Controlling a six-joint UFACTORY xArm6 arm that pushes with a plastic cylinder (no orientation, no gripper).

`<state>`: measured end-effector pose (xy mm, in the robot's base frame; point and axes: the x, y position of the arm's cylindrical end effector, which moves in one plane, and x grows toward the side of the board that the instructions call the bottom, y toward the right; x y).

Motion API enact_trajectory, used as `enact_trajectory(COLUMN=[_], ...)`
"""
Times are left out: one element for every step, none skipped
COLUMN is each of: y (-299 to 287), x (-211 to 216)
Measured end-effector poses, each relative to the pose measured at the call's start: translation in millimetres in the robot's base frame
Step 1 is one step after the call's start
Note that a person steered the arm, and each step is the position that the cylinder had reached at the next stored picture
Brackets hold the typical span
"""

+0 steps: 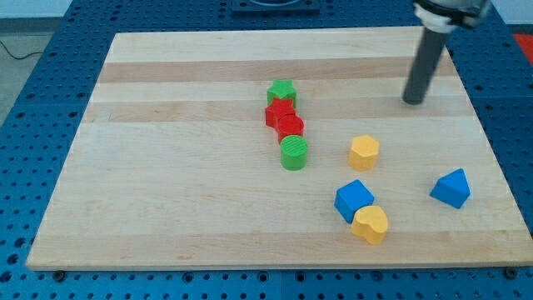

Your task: Push the blue triangle top diagonal to the yellow heart

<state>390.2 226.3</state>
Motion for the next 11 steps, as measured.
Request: enact_trajectory(y=[51.5, 105.6, 118.7, 102.4, 48.0, 11.4, 1.4, -9.5, -9.6, -9.6, -15.5], x=[52.8, 108.7, 152.1, 182.0, 182.7, 175.7, 156.2, 141.5, 146.9, 149.4, 139.0])
